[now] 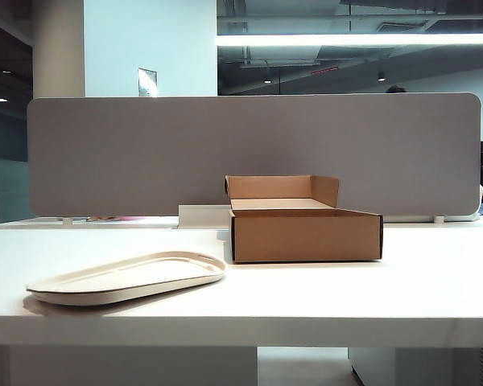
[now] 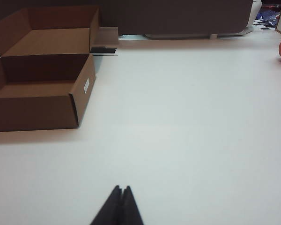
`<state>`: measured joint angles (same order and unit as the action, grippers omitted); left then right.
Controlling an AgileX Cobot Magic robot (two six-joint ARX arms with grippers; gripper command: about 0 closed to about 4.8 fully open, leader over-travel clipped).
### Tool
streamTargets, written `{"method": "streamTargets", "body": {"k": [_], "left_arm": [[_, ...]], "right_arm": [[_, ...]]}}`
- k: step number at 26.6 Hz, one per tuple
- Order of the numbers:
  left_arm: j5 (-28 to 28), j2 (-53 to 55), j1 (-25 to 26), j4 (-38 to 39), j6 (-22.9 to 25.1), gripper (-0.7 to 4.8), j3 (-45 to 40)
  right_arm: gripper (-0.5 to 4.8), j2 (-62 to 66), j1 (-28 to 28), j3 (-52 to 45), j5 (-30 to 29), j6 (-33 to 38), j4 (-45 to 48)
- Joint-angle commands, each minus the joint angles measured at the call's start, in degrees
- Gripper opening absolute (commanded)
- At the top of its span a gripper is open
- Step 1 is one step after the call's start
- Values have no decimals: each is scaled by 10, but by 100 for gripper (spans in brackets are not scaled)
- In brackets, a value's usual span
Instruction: Pick up the lid and place it into the paper box.
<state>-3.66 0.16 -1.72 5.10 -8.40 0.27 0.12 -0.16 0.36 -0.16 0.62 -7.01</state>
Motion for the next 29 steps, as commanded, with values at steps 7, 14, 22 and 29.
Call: {"method": "streamTargets", "body": {"k": [7,14,22,29], "left_arm": [[-2,1,0,-5,5,-6,2],[-2,1,0,-14,5,-6,2],[-79,1,0,13,-45,-6,3],[-120,1,0,44,-45,-6,5]], "right_arm": [[-8,-1,0,-3,1,0,7],[-8,-1,0,-3,-10,22,8],[-8,0,0,-3,-206,84,6],[-8,0,1,-3,-273,84,0]]}}
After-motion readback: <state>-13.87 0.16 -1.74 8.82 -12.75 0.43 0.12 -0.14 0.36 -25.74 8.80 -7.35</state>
